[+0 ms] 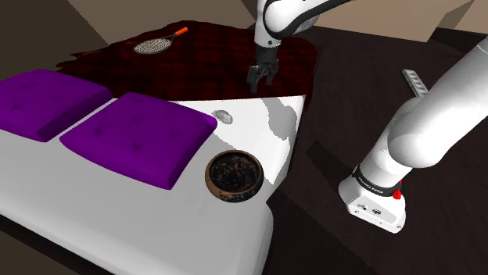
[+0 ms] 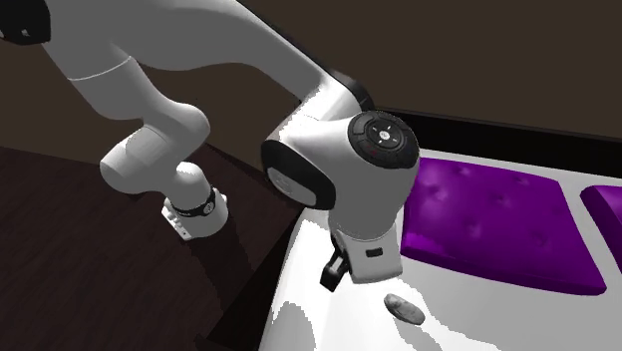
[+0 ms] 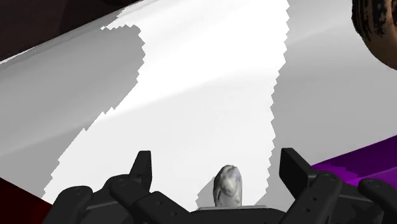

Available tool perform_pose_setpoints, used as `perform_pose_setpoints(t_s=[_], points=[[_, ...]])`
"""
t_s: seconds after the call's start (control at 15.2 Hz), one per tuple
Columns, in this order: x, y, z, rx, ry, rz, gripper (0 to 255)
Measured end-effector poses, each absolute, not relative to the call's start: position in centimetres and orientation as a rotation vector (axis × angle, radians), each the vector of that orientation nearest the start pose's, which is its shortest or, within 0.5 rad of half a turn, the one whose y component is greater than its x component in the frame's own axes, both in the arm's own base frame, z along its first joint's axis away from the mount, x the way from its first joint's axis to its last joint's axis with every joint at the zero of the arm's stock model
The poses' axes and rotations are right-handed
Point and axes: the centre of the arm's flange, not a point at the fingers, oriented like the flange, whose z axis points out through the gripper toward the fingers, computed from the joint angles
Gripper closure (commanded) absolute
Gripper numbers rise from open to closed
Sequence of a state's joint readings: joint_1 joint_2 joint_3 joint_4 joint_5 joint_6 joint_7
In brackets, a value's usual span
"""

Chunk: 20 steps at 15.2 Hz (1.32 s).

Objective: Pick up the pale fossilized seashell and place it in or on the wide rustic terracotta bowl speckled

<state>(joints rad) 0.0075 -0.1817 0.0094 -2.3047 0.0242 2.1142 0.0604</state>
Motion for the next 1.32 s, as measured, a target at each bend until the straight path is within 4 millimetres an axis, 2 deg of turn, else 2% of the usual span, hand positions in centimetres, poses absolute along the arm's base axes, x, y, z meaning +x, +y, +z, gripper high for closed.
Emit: perform_pose_setpoints(t_s=[0.73,1.06,1.32], points=[[58.2,2.4,32.2,-3.086,0.053,0.021,0],[62.8,3.4,27.1,-3.069,0.038,0.024,0],[63.4,3.6,24.9,-3.066,0.034,0.025,0]])
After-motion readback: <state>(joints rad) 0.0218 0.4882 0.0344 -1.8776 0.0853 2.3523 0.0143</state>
